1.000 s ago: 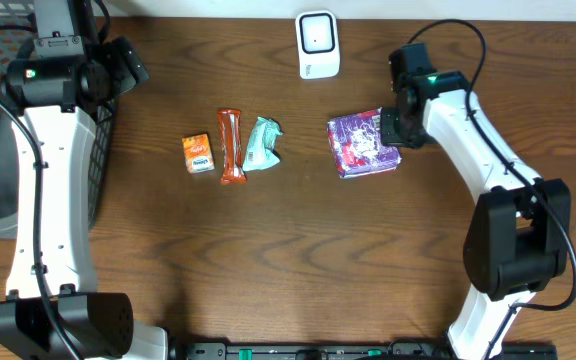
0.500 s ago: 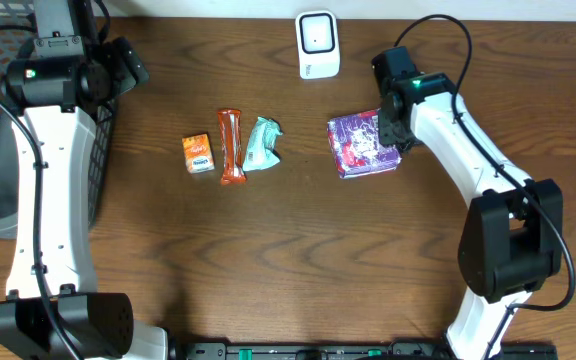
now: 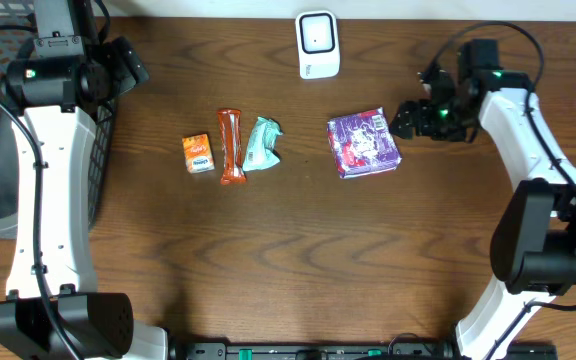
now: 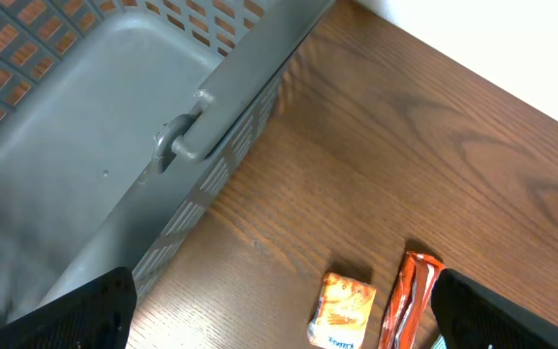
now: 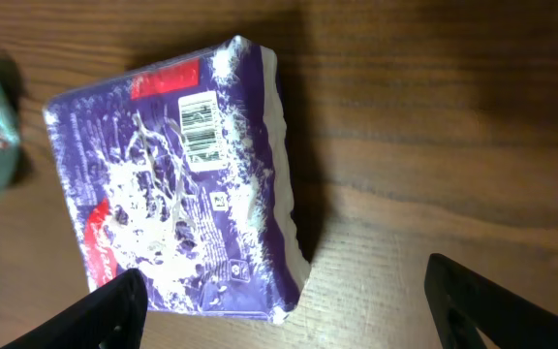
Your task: Scan the item barcode
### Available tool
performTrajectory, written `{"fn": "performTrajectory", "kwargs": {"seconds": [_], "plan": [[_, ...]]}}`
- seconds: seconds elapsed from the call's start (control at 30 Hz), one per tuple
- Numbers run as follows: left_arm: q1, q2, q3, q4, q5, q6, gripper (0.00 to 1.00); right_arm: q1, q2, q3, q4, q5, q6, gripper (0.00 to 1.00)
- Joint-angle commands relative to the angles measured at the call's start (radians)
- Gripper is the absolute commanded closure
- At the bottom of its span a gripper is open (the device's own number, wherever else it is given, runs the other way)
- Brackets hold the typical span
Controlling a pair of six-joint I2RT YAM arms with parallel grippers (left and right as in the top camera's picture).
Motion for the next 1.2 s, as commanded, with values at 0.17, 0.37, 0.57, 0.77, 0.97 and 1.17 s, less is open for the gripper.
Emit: {"fn": "performTrajectory", "kwargs": {"seconds": [0.17, 0.37, 0.57, 0.77, 0.97, 1.17], "plan": [[0.014, -0.013, 0.006, -0.002, -0.020, -0.010, 0.02, -0.028, -0.010, -0.144, 0.124, -0.192, -0.058, 0.14], [0.014, -0.013, 0.006, -0.002, -0.020, -0.010, 0.02, -0.028, -0.010, -0.232, 0.219, -0.253, -0.057, 0.16], [0.014, -0.013, 0.006, -0.002, -0.020, -0.010, 0.02, -0.023, -0.010, -0.331, 0.335, -0.307, -0.057, 0.22], [0.014, -0.013, 0.006, -0.002, -0.020, -0.010, 0.02, -0.024, -0.010, -0.409, 0.430, -0.348, -0.027, 0.66], [0.014, -0.013, 0.006, -0.002, -0.020, -0.010, 0.02, -0.024, -0.013, -0.394, 0.455, -0.347, 0.027, 0.99], [0.014, -0.013, 0.006, -0.002, -0.020, -0.010, 0.02, -0.011, -0.055, -0.304, 0.398, -0.203, 0.075, 0.99]]}}
